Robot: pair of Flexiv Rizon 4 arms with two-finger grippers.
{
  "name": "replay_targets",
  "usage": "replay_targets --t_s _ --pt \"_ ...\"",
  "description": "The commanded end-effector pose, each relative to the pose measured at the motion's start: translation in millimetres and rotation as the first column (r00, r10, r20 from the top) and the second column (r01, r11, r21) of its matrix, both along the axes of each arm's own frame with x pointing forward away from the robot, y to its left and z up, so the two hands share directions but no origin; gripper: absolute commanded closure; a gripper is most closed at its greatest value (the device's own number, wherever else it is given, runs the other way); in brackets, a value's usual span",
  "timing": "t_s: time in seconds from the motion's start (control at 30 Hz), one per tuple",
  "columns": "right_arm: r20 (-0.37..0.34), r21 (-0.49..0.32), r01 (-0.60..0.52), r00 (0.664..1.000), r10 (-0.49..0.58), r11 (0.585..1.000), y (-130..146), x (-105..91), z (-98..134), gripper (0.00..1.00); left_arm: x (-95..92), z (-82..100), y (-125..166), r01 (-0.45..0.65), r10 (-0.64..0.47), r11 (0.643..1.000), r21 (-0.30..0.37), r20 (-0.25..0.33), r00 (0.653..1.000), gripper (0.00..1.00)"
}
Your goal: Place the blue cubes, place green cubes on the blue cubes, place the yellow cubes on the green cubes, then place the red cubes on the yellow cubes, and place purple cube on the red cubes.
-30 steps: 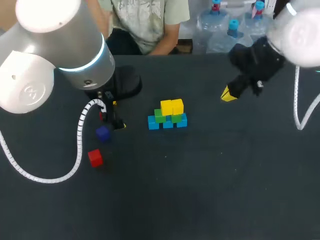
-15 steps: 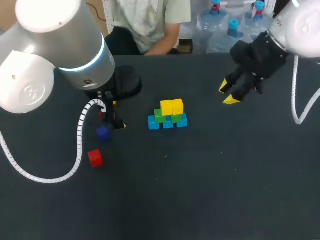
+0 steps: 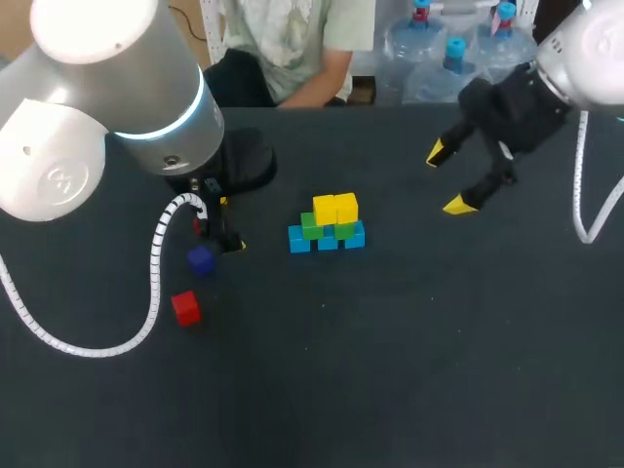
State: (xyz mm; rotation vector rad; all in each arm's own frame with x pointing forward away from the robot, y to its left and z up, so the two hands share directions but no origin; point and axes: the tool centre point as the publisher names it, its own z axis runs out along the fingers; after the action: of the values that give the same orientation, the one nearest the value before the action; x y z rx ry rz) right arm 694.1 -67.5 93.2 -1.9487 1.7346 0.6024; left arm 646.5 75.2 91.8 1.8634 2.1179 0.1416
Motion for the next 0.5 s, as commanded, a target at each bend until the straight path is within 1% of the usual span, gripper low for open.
replay_targets --t_s 0.03,0.23,0.5 --pt "0.004 0.014 0.008 1.0 -0.008 1.0 -7.0 5.1 5.2 0.0 0.6 0.0 1.4 0.005 -0.005 1.0 -0.003 -0.002 1.0 0.0" --pt "0.005 0.014 0.014 1.0 -0.014 1.0 -8.8 7.1 7.0 0.0 0.6 0.0 1.4 0.005 -0.005 1.0 -0.003 -0.002 1.0 0.0" --pt "-0.013 0.017 0.023 1.0 -0.023 1.0 -11.8 8.4 5.5 0.0 0.6 0.0 1.4 0.005 -0.005 1.0 -0.003 -0.002 1.0 0.0"
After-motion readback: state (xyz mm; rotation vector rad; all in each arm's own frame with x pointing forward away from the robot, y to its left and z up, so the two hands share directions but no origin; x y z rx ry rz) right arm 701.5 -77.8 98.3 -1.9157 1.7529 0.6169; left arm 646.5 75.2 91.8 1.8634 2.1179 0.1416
